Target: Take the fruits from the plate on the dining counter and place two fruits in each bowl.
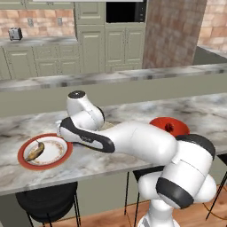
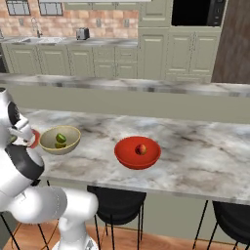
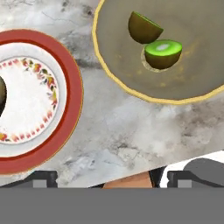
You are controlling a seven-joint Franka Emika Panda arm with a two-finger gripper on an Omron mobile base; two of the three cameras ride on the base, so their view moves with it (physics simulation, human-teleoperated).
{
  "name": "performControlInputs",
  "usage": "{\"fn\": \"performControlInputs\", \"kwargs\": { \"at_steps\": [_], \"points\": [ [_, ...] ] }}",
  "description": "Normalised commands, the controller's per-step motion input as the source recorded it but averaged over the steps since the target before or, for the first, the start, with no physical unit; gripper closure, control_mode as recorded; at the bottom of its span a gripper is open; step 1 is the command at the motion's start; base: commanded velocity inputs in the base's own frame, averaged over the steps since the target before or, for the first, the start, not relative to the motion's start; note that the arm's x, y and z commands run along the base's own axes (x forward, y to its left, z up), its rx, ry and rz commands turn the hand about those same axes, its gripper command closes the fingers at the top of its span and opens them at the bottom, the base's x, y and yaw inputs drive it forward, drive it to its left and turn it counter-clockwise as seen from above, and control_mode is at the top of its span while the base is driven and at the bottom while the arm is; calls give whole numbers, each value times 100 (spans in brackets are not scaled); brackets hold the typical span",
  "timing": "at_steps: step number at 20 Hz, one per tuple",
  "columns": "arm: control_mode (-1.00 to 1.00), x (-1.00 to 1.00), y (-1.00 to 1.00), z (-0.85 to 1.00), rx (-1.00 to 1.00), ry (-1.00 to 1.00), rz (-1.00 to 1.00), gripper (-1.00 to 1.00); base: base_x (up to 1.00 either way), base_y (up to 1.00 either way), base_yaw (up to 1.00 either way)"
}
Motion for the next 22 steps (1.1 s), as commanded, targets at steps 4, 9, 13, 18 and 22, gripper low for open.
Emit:
{"fn": "performControlInputs", "kwargs": {
  "at_steps": [4,9,13,18,22],
  "points": [
    [-100,18,57,-7,0,0,-26,-100,0,0,0],
    [-100,18,52,-10,0,-1,-10,-100,0,0,0],
    [-100,15,46,-18,5,0,0,-100,0,0,0],
    [-100,32,38,-19,3,0,1,-100,0,0,0],
    [-100,35,26,-33,0,5,5,-100,0,0,0]
  ]
}}
